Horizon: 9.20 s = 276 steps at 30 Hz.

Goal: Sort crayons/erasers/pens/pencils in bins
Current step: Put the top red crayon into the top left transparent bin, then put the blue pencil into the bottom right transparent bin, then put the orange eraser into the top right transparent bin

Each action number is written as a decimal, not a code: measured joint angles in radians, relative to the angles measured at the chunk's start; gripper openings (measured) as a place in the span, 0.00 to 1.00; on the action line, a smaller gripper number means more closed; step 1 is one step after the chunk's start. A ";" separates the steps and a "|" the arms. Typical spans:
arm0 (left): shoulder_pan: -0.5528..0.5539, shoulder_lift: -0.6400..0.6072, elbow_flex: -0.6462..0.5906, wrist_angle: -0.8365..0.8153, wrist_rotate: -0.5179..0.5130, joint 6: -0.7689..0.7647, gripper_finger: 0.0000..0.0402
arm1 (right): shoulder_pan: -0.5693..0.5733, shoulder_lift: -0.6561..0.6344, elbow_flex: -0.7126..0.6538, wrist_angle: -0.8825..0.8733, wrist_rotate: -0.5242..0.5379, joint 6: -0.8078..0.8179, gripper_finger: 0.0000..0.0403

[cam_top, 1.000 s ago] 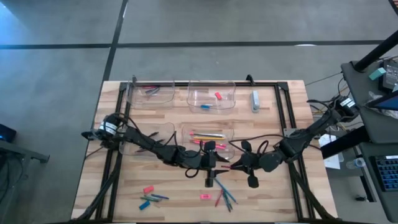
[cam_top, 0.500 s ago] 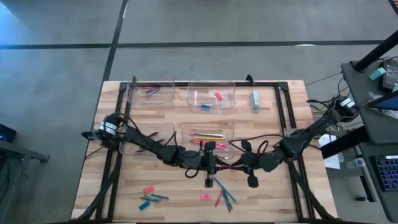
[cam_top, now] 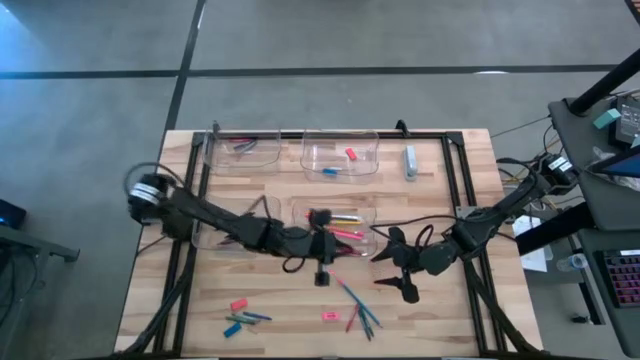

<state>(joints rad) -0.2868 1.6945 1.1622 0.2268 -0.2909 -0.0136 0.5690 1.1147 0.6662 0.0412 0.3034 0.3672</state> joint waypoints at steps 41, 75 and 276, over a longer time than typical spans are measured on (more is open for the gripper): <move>0.920 -0.437 -0.059 -1.173 -0.340 -0.033 0.50 | 0.000 -0.032 -0.006 -0.043 0.037 0.036 0.71; -0.134 -0.674 -0.706 0.454 -0.385 0.047 0.53 | 0.160 0.640 0.401 -0.368 -0.049 0.404 0.56; -0.637 -0.202 -0.407 -0.881 0.047 -1.097 0.00 | 0.146 0.196 0.319 -0.342 0.458 -0.045 0.47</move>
<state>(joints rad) -0.9235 1.4929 0.7547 -0.6540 -0.2440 -1.1107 0.7151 1.3109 0.9852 -0.3007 0.7613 0.3222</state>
